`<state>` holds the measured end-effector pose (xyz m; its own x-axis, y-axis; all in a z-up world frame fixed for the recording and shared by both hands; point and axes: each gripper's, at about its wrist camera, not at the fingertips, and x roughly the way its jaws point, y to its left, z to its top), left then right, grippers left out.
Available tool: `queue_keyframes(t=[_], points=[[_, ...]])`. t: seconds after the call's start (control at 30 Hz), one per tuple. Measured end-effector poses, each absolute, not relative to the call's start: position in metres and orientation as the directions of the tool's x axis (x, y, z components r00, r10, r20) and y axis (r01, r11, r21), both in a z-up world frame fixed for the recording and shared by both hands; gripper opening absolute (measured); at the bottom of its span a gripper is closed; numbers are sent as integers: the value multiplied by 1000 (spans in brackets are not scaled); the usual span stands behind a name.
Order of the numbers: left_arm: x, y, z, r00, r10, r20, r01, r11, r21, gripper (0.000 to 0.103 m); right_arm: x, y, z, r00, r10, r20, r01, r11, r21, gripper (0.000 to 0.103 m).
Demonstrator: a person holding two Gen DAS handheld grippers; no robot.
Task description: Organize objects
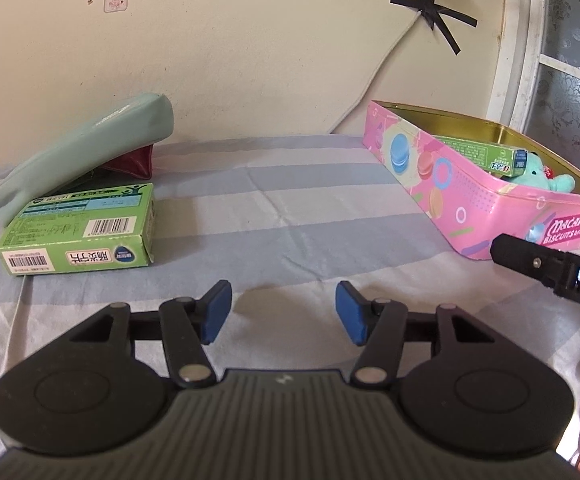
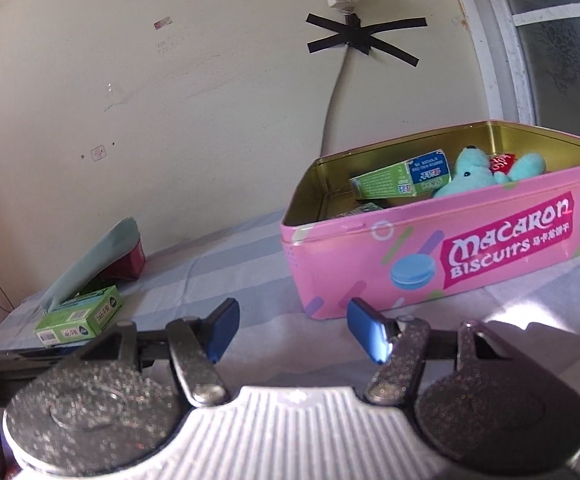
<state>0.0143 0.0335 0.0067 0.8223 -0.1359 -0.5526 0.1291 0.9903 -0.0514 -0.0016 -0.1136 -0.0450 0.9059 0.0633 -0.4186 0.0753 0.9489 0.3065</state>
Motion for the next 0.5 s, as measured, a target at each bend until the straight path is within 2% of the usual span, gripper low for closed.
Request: queue_keyframes(t=[0.5], points=[[14, 40, 7, 828, -130, -545, 111, 991, -68, 60, -1, -113, -45, 910, 47, -413, 83, 952, 293, 64]])
